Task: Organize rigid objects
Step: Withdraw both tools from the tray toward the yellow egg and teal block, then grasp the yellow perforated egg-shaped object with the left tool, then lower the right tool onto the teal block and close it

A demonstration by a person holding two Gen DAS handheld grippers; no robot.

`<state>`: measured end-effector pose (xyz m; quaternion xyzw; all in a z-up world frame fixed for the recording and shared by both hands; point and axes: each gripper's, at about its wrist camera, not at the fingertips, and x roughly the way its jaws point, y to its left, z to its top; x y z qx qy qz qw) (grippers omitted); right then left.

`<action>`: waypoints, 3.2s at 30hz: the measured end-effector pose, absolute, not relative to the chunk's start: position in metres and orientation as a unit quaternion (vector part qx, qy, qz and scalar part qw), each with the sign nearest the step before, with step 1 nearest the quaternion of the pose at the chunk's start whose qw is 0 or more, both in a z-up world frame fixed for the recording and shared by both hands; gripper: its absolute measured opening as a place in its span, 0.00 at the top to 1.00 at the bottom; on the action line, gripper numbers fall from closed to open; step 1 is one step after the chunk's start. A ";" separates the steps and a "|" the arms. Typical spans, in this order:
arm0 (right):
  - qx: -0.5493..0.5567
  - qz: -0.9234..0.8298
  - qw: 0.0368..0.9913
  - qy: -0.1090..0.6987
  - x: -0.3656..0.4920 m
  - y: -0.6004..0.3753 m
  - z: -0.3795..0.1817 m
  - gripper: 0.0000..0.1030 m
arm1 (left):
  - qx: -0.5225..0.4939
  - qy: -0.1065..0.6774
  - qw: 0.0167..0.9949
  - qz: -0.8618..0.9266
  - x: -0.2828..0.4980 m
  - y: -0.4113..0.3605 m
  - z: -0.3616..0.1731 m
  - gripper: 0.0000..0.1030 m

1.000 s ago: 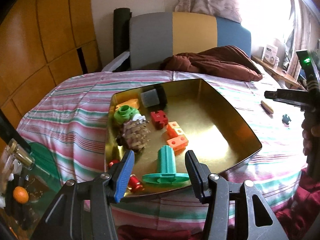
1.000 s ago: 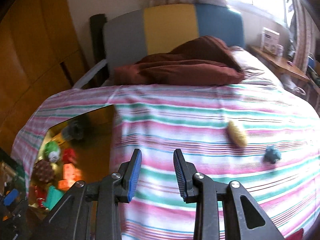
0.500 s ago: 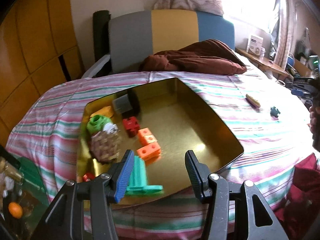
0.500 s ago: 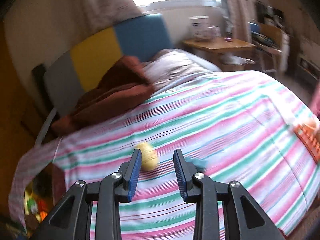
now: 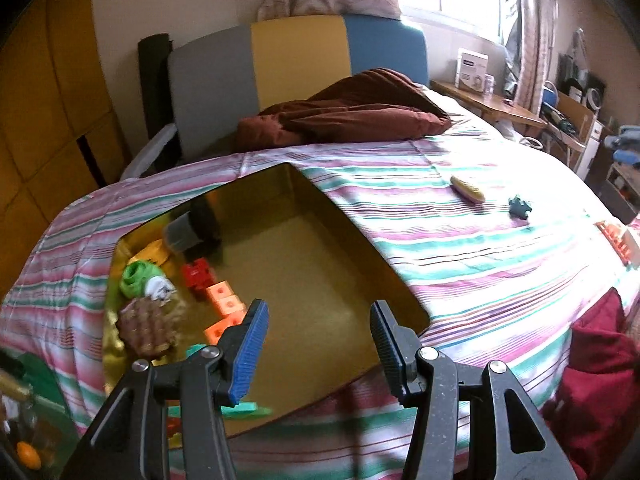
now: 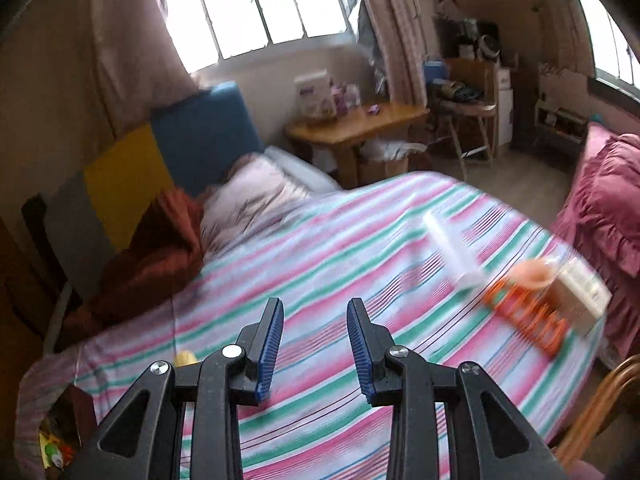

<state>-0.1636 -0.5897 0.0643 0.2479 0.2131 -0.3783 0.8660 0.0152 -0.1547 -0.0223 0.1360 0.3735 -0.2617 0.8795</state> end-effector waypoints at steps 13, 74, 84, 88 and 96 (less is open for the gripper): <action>0.295 -0.318 0.872 0.226 -0.125 -0.575 0.037 0.64 | 0.151 0.363 0.866 -0.308 0.017 -0.213 -0.009 0.48; 0.379 -0.281 0.782 0.408 -0.043 -0.592 -0.084 0.64 | 0.149 0.468 0.785 -0.378 0.089 -0.430 -0.114 0.55; 0.391 -0.273 0.780 0.405 -0.044 -0.597 -0.089 0.64 | 0.168 0.441 0.785 -0.402 0.016 -0.363 -0.114 0.55; 0.401 -0.260 0.786 0.392 -0.044 -0.597 -0.088 0.64 | 0.163 0.437 0.787 -0.404 0.004 -0.344 -0.113 0.55; 0.401 -0.252 0.805 0.357 -0.045 -0.594 -0.077 0.60 | 0.172 0.424 0.795 -0.399 -0.004 -0.331 -0.119 0.66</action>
